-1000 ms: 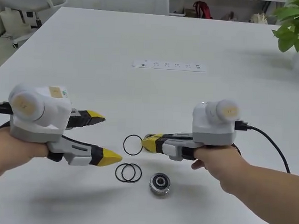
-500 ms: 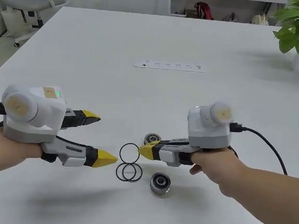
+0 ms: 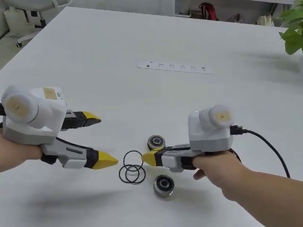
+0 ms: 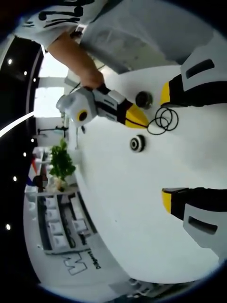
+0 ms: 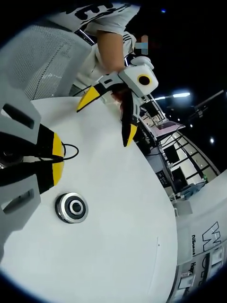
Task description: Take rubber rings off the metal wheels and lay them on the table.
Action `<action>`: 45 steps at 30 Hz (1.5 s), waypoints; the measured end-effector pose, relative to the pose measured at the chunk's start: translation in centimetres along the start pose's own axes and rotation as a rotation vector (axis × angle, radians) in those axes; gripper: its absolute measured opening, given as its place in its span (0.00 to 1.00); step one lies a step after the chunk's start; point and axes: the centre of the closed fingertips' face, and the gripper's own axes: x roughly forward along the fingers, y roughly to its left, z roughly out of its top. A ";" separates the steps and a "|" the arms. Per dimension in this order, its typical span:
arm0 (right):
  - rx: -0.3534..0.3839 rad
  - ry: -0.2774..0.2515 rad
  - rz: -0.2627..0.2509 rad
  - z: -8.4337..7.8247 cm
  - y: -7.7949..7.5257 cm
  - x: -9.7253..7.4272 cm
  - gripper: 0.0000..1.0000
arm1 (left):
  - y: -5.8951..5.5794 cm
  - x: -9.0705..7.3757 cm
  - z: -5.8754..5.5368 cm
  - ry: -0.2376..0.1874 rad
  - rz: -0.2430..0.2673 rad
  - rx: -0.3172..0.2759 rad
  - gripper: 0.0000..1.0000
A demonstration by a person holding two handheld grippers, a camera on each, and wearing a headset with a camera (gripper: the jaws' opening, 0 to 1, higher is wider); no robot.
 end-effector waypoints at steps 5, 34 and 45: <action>-0.005 0.017 -0.007 -0.3 -0.1 0.2 0.00 | 0.0 0.0 -0.1 0.001 0.001 -0.007 0.70; -0.052 0.037 -0.019 -0.4 -0.3 0.5 0.03 | -0.2 0.0 -0.6 0.017 -0.004 -0.004 0.69; -0.077 0.017 -0.021 -0.1 -0.1 0.5 0.11 | -0.3 0.1 -0.6 0.018 -0.007 -0.008 0.69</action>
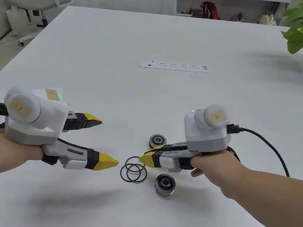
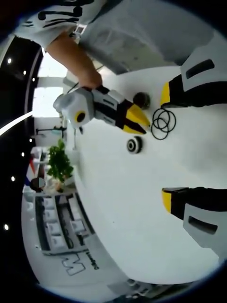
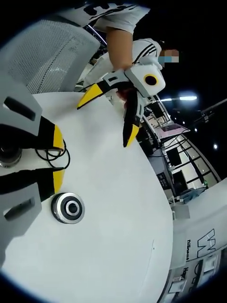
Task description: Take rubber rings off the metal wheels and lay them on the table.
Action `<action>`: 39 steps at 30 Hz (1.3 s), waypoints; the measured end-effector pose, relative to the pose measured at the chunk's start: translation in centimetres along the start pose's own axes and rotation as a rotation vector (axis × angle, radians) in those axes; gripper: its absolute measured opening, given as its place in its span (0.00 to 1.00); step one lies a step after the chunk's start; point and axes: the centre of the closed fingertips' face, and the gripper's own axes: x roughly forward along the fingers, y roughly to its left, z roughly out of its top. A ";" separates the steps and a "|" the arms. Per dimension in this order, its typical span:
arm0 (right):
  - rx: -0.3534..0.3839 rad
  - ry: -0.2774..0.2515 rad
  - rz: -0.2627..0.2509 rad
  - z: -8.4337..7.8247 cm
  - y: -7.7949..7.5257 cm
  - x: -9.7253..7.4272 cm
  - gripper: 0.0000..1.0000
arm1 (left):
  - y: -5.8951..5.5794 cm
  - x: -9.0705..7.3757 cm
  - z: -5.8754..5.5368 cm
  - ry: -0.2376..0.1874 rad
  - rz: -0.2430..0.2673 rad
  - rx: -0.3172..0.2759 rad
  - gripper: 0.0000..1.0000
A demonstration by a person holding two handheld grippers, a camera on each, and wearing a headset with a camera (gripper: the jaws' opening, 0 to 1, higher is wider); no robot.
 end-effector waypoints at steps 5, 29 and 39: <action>-0.004 -0.022 0.001 0.5 0.2 -0.3 0.13 | -0.1 0.2 0.1 0.001 -0.005 0.001 0.69; -0.094 -0.086 -0.093 2.0 -2.2 -3.5 0.23 | -0.3 1.3 1.9 -0.012 -0.032 0.017 0.68; -0.128 -0.080 -0.135 2.0 -3.9 -4.7 0.22 | 0.0 1.9 2.4 -0.015 -0.038 0.019 0.67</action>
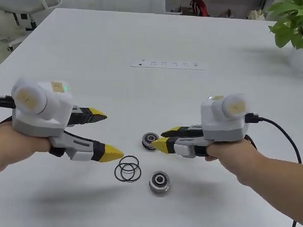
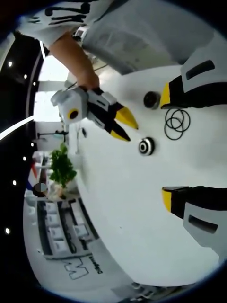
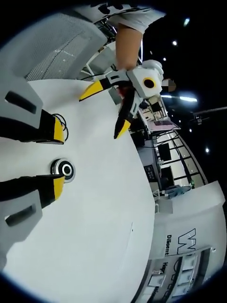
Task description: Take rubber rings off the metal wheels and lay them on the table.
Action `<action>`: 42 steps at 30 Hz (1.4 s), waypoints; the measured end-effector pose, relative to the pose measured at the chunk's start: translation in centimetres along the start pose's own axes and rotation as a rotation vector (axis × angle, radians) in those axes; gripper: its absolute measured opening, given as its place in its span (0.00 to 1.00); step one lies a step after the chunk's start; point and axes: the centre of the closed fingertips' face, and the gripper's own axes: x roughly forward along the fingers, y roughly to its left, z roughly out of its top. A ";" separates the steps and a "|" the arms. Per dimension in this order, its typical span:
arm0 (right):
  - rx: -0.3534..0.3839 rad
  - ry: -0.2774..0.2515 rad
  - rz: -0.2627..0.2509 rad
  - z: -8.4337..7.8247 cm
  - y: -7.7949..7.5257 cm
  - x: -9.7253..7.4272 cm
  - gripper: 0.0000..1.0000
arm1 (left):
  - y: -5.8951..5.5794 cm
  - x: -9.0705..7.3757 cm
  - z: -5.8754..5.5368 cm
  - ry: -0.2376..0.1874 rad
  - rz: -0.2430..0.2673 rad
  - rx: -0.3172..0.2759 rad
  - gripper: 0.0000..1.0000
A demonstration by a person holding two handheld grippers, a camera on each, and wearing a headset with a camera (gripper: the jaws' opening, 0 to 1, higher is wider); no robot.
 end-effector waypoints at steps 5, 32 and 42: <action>-0.036 0.014 -0.012 -0.5 -0.6 -0.4 0.23 | 0.2 0.4 0.2 0.000 -0.003 -0.001 0.66; -0.055 0.017 0.017 -1.9 -1.7 1.3 0.25 | 0.9 3.3 0.1 0.003 -0.032 -0.036 0.59; -0.053 0.028 0.024 -2.3 -1.8 1.9 0.23 | 0.6 4.5 -0.2 0.013 -0.050 -0.049 0.56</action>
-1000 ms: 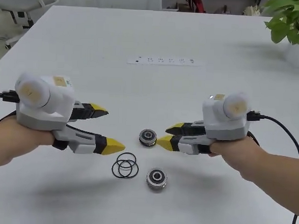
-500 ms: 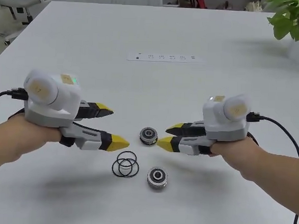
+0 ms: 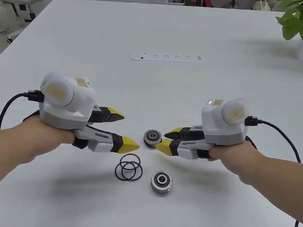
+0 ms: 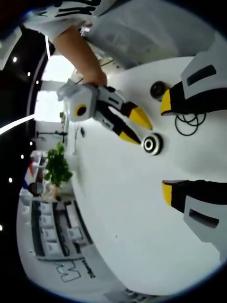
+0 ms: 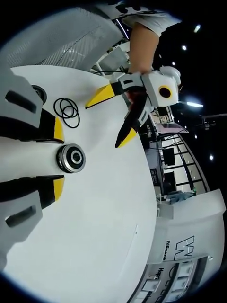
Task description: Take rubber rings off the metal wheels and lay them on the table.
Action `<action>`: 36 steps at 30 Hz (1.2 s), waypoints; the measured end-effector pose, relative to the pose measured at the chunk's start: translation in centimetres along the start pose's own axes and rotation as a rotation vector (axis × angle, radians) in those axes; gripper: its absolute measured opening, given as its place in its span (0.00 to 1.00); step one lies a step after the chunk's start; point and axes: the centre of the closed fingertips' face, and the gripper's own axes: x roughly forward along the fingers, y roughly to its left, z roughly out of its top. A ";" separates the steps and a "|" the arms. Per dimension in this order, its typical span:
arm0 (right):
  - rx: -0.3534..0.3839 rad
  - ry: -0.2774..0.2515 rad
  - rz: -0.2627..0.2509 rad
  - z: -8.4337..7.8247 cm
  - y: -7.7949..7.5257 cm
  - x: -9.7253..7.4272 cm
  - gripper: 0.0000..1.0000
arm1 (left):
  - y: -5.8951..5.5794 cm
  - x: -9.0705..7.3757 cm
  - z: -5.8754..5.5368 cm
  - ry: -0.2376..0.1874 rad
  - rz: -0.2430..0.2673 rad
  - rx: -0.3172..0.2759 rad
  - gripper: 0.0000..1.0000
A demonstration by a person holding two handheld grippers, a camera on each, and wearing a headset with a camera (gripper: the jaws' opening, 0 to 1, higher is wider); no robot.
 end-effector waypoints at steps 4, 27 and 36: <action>0.001 0.002 0.004 -0.1 0.0 0.2 0.23 | -0.1 0.6 0.0 0.001 -0.010 -0.006 0.55; 0.011 -0.004 0.009 -0.4 -0.1 0.5 0.18 | -1.2 3.6 0.2 0.030 -0.059 -0.004 0.44; 0.020 -0.010 0.004 -0.5 -0.2 0.4 0.17 | -1.0 4.3 0.3 0.039 -0.062 0.000 0.39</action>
